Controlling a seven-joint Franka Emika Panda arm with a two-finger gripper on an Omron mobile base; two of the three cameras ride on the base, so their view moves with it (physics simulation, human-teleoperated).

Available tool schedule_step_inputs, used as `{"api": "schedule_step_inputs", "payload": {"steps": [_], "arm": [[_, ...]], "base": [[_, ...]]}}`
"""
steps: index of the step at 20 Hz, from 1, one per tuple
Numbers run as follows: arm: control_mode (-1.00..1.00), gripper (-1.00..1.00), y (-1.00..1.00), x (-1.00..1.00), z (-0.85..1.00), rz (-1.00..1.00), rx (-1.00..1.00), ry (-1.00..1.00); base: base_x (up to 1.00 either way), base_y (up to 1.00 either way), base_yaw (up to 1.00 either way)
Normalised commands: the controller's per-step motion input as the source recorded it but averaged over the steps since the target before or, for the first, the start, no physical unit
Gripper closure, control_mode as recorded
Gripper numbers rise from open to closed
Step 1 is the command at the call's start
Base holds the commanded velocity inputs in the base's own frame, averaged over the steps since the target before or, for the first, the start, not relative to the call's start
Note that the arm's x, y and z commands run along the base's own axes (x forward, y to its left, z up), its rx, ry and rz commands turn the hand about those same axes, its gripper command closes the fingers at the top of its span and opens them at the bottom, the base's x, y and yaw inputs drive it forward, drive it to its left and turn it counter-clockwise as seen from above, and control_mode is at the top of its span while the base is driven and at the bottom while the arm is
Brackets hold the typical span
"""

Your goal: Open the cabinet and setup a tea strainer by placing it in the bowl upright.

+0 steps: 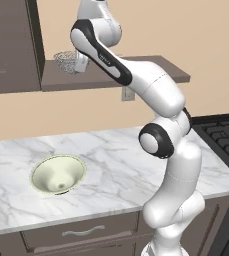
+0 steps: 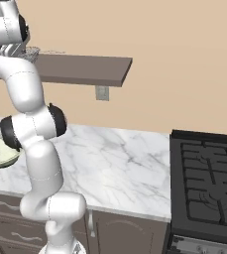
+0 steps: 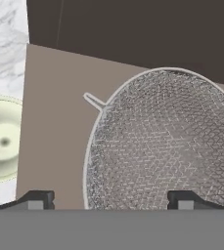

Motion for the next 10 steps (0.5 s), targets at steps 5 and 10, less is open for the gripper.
{"api": "schedule_step_inputs", "payload": {"steps": [5, 10], "arm": [[-1.0, 1.0, 0.01, 0.0, -0.01, 0.03, 0.0, 0.02], [-1.0, 1.0, 0.03, 0.0, -0.02, 0.04, 0.0, 0.01]], "base": [[0.0, 0.0, 0.0], [0.0, 0.0, 0.0]]}}
